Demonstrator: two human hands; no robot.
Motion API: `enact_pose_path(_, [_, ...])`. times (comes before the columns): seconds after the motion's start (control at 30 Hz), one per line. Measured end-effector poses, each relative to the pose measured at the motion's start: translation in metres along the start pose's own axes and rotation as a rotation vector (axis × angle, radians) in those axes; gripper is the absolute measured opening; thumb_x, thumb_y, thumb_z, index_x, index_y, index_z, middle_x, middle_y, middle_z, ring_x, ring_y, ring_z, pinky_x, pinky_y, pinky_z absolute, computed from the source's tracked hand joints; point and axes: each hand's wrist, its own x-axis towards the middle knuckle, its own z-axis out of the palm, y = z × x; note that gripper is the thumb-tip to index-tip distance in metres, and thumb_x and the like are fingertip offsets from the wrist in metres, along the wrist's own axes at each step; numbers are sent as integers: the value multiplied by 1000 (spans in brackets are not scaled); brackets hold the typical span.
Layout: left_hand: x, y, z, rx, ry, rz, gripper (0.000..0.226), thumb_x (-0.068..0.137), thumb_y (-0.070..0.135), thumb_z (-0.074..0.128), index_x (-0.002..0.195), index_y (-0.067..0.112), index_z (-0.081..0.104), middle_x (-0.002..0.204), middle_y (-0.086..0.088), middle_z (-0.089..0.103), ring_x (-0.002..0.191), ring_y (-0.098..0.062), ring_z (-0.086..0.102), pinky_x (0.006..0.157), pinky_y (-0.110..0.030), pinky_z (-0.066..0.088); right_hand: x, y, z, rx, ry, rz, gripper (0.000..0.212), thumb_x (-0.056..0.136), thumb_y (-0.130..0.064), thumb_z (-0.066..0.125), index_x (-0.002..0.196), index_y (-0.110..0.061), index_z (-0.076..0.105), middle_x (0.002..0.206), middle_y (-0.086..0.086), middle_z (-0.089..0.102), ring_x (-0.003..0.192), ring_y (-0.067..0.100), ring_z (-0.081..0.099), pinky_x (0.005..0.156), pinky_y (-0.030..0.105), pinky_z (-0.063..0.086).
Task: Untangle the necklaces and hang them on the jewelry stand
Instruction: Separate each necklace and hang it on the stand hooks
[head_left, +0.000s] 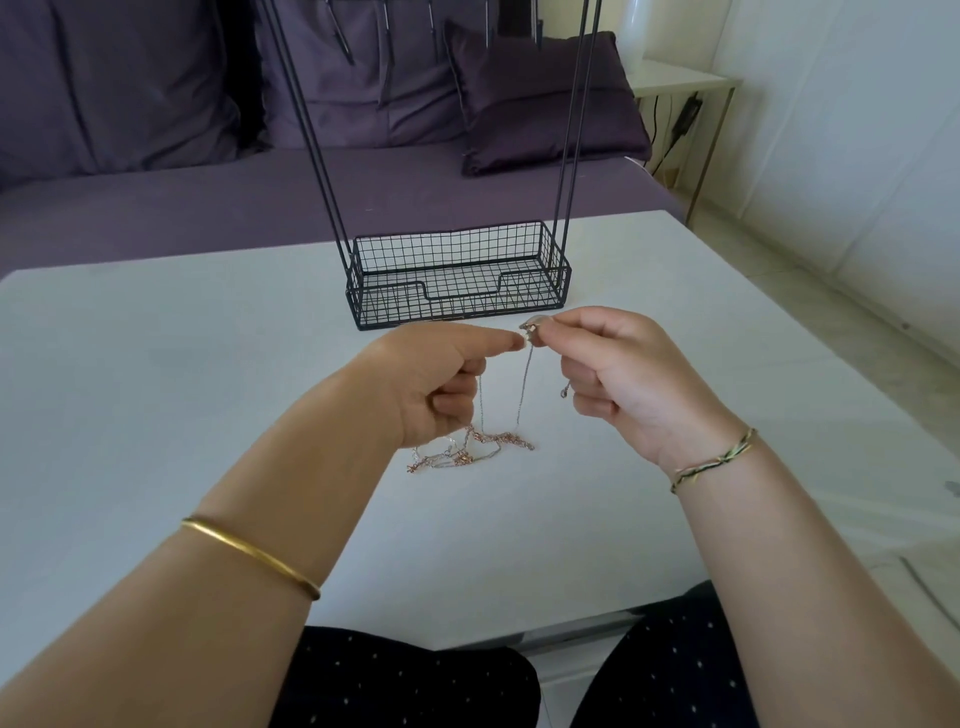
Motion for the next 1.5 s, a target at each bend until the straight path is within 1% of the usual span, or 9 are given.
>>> enact_pose_path(0.13, [2, -4, 4, 89, -9, 72, 40, 82, 13, 70, 120, 2, 63, 64, 5, 36, 40, -5, 24, 34, -14, 21, 0, 0, 0, -10, 0, -21, 15, 91, -17, 59, 90, -4, 64, 48, -7, 25, 42, 9, 18, 42, 20, 13])
enact_pose_path(0.3, [1, -5, 10, 110, -40, 102, 7, 83, 11, 70, 88, 11, 64, 51, 9, 36, 35, -3, 26, 34, -14, 21, -1, -1, 2, -32, 0, -63, 11, 92, -18, 57, 89, -9, 63, 44, -10, 27, 38, 6, 19, 42, 19, 13])
enact_pose_path(0.53, [-2, 0, 4, 108, -14, 55, 17, 82, 11, 70, 73, 16, 56, 57, 5, 37, 46, -7, 23, 37, -15, 18, 0, 0, -1, -155, 131, -182, 14, 92, -21, 58, 92, -9, 64, 43, -5, 38, 39, 7, 30, 39, 16, 23])
enact_pose_path(0.63, [-5, 2, 4, 109, -34, 34, 2, 85, 12, 66, 83, 11, 65, 59, 4, 37, 46, -7, 24, 39, -15, 18, 0, 1, 2, -204, 177, -271, 12, 92, -19, 58, 90, -9, 64, 55, -1, 55, 39, 3, 38, 41, 11, 27])
enact_pose_path(0.8, [-6, 1, 5, 117, -50, 17, 7, 86, 12, 64, 80, 10, 68, 60, 4, 37, 47, -7, 24, 38, -15, 17, 2, 3, 3, -173, 200, -296, 10, 91, -17, 59, 88, -9, 64, 91, 5, 68, 50, -4, 47, 56, 12, 30])
enact_pose_path(0.93, [-8, 1, 7, 107, -97, -9, 6, 85, 12, 65, 81, 10, 69, 61, 4, 35, 49, -7, 22, 38, -15, 18, 1, 2, 4, -154, 186, -287, 8, 89, -18, 59, 85, -13, 64, 93, 3, 67, 52, -3, 46, 59, 19, 33])
enact_pose_path(1.1, [-9, 1, 9, -95, -202, -81, 21, 89, 7, 52, 99, 4, 70, 61, 3, 34, 50, -7, 22, 38, -14, 19, -5, -5, 5, -119, 148, -237, 8, 88, -17, 60, 83, -12, 64, 84, 2, 62, 46, 8, 34, 47, 25, 30])
enact_pose_path(1.3, [-6, -2, 16, -391, -185, -38, 8, 87, 13, 59, 87, 8, 65, 62, 5, 31, 49, -6, 20, 37, -13, 21, -8, -9, 5, -66, 139, -229, 10, 88, -13, 58, 81, -7, 61, 67, -11, 63, 48, 13, 29, 47, 27, 26])
enact_pose_path(1.5, [-4, -3, 17, -552, -105, 95, 12, 91, 22, 59, 84, 12, 62, 59, 6, 31, 43, -5, 21, 36, -12, 22, -4, -7, 3, 3, 234, -170, 9, 87, -14, 60, 80, -9, 61, 74, 4, 57, 43, 10, 32, 45, 24, 27])
